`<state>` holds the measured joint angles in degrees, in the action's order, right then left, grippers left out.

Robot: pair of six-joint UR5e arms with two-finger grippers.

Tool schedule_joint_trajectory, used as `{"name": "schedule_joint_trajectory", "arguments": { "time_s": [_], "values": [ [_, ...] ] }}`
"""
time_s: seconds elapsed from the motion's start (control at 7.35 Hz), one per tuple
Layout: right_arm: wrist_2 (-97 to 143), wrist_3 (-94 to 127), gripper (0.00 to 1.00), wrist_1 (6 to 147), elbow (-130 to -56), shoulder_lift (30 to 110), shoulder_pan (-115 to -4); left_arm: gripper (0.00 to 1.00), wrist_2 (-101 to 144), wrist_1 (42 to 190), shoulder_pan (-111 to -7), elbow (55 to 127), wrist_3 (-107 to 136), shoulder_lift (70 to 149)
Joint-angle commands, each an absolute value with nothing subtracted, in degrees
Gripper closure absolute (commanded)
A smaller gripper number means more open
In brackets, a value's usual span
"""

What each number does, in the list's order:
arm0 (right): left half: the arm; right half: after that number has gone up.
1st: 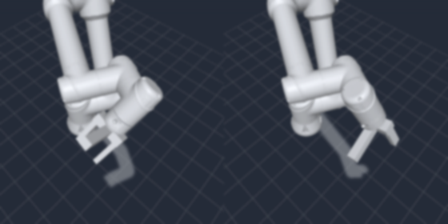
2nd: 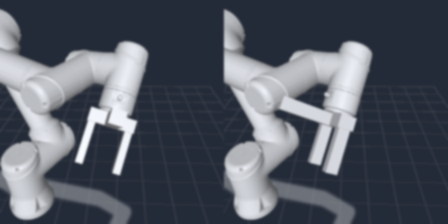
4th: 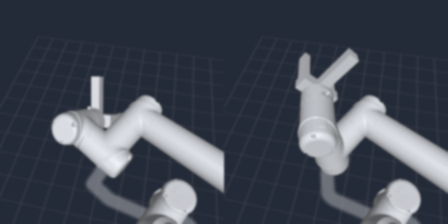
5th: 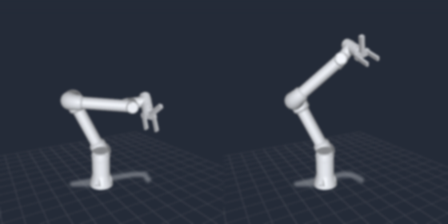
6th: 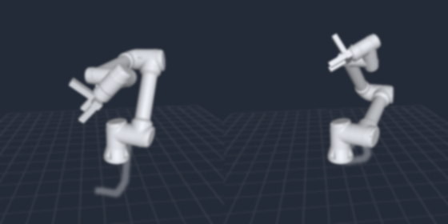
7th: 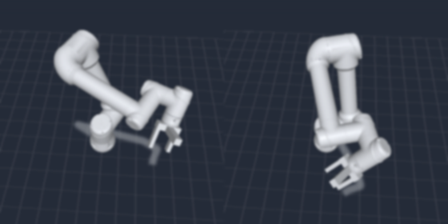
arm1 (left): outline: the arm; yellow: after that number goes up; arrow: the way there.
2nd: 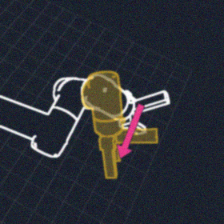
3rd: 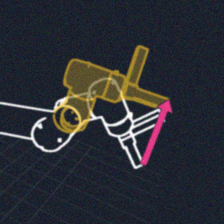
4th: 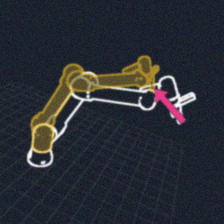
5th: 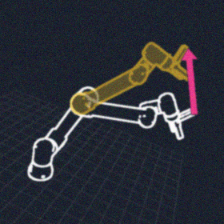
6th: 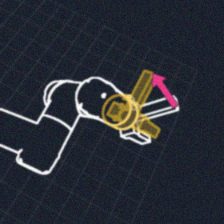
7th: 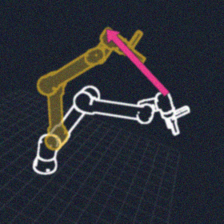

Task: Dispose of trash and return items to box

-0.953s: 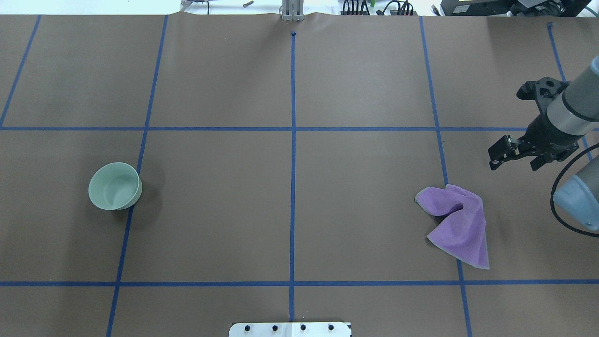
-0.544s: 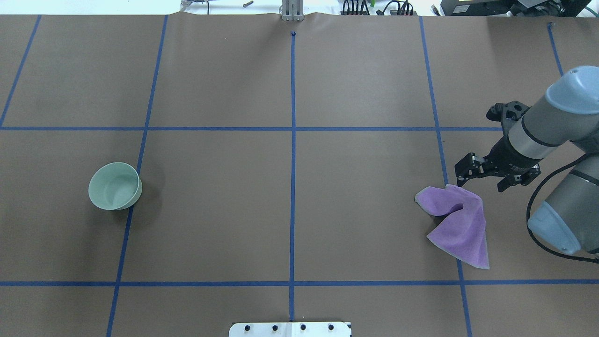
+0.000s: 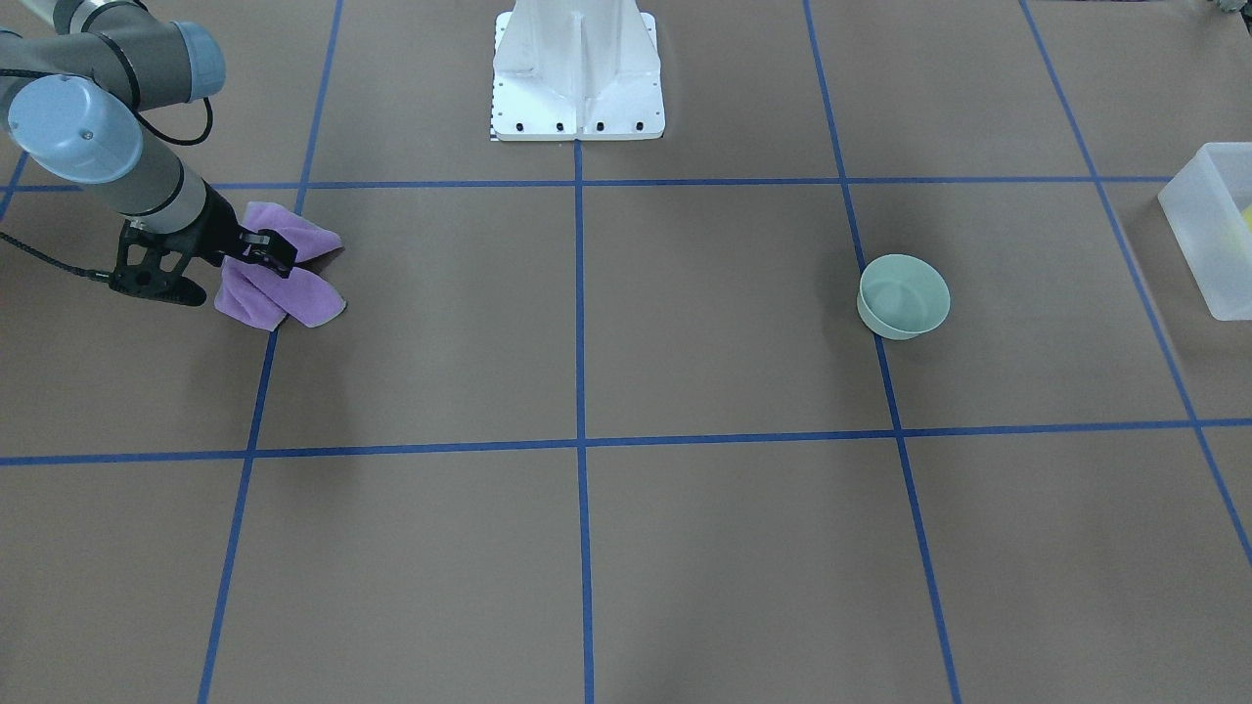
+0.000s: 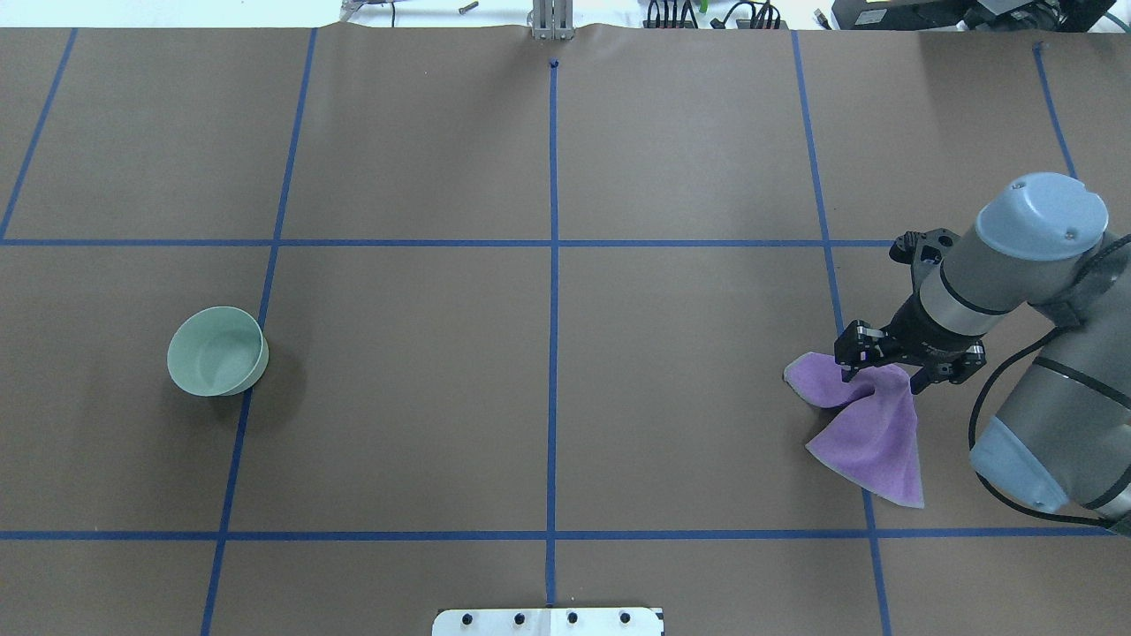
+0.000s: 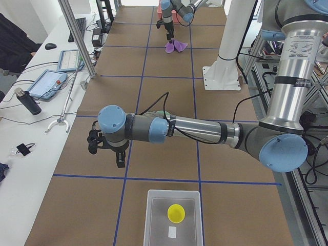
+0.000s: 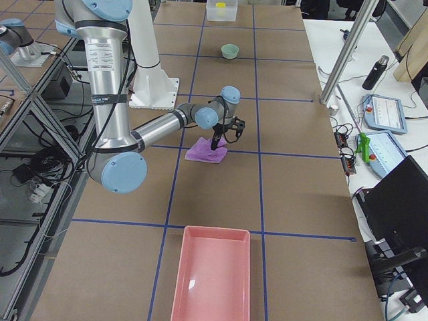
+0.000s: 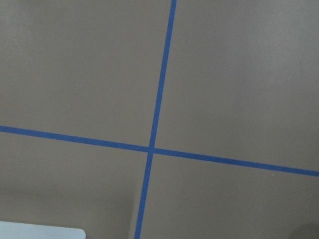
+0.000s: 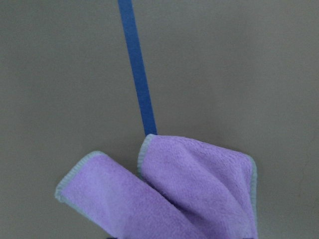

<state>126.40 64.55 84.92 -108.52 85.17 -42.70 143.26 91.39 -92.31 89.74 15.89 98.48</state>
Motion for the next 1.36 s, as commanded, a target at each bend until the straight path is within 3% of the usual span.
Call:
{"name": "schedule_joint_trajectory", "arguments": {
  "time_s": [0.0, 0.68, 1.22],
  "values": [
    [125.07, 64.52, 1.00, 84.82, -108.46, 85.43, -41.75, 0.03, 143.35, 95.87, -87.91, 89.74, 22.65, 98.53],
    [125.50, 63.81, 1.00, 85.25, -114.16, 86.92, -51.38, 0.03, 136.71, 116.33, -68.78, 90.26, 51.99, 99.14],
    [135.25, 37.50, 1.00, 98.48, -115.22, 86.66, -71.06, 0.03, 134.04, 116.45, -58.83, 100.53, 58.60, 93.09]
  ]
}}
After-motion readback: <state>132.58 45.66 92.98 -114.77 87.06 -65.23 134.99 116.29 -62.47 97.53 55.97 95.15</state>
